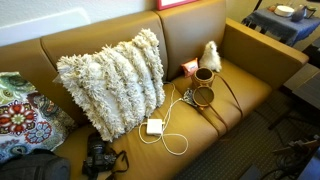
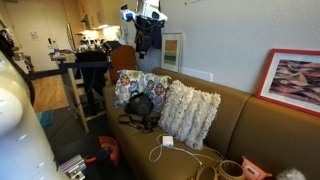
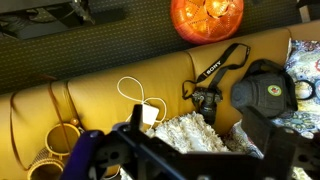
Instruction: Move the bag to the right
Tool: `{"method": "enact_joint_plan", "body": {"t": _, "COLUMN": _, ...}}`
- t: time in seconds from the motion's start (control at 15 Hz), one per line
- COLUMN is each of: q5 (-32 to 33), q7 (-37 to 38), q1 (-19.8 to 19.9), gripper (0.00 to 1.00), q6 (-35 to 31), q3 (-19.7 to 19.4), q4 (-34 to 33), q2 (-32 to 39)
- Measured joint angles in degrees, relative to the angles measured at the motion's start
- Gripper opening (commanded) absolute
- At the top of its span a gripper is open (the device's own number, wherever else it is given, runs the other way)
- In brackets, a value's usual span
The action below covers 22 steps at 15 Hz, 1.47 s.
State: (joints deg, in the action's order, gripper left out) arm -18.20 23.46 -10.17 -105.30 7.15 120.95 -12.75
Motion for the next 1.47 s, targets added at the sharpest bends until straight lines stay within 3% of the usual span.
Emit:
{"method": "enact_joint_plan", "body": {"t": 0.53, "q5": 0.1, "q7": 0.0, "q1": 0.0, "gripper": 1.0, "q6": -4.9, "q3": 0.2, "q4": 0.1, "q2": 0.0}}
{"method": "enact_joint_plan", "body": {"t": 0.8, "q5": 4.6, "q7": 0.5, "q1": 2.2, "gripper": 1.0, "q6": -5.0, "q3": -1.2, "q4": -1.3, "q2": 1.2}}
{"method": "enact_joint_plan", "body": {"t": 1.13, "q5": 10.3, "q7": -0.3, "q1": 9.5, "gripper": 1.0, "q6": -5.1, "q3": -7.2, "q4": -8.5, "q2": 10.6}}
{"method": "enact_joint_plan", "body": {"t": 1.47, "q5": 10.2, "q7": -4.6, "q1": 14.4, "gripper": 1.0, "q6": -4.6, "q3": -12.8, "q4": -21.0, "q2": 24.4}}
